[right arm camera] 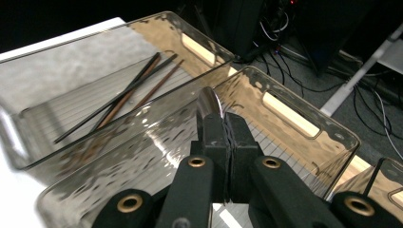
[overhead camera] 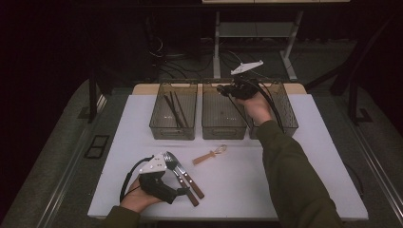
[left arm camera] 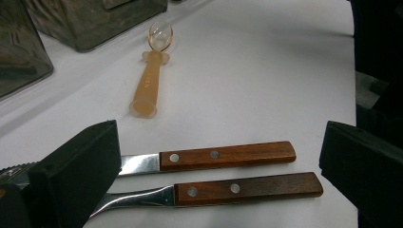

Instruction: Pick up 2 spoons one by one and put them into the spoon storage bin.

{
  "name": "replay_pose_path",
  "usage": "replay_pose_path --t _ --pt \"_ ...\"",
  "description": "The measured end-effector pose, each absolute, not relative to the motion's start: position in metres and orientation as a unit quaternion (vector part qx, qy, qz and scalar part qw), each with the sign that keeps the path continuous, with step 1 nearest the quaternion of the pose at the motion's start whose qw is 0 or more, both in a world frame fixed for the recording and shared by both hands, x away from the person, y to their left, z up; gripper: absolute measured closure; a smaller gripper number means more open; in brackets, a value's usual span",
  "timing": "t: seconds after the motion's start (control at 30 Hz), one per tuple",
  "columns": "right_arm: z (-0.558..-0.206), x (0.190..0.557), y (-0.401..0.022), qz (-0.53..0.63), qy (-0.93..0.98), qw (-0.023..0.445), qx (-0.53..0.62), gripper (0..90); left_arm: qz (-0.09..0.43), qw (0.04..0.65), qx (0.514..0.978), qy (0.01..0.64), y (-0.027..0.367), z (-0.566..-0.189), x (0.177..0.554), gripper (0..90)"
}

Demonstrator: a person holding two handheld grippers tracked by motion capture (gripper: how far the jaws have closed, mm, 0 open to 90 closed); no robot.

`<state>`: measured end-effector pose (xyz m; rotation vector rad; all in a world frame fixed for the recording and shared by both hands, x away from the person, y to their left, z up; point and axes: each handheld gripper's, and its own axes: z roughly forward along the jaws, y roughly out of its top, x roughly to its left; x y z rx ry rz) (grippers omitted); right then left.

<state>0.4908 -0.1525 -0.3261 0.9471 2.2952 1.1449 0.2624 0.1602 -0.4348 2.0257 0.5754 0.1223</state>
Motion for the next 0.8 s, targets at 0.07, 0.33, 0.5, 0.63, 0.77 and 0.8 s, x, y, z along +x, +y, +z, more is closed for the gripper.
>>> replay_pose_path --t 0.07,0.33,0.5,0.63,0.77,0.8 --pt "-0.329 0.499 -0.151 0.405 0.823 0.205 0.341 89.1 0.048 0.495 0.834 0.238 0.160 -0.435 0.262 0.0" --pt "-0.353 0.522 -0.147 0.387 0.823 0.199 0.365 89.0 0.048 0.495 0.835 0.237 0.161 -0.435 0.262 0.0" --pt "-0.366 0.525 -0.143 0.381 0.829 0.181 0.368 73.2 0.048 0.494 0.835 0.238 0.161 -0.435 0.262 0.0" --pt "-0.366 0.517 -0.143 0.394 0.824 0.167 0.371 62.7 0.049 0.494 0.835 0.237 0.161 -0.435 0.262 0.0" --pt "-0.366 0.503 -0.152 0.406 0.817 0.157 0.379 50.2 0.048 0.493 0.835 0.239 0.161 -0.435 0.262 0.0" --pt "-0.367 0.499 -0.156 0.411 0.814 0.153 0.382 47.6 0.048 0.492 0.836 0.239 0.161 -0.435 0.262 0.0"
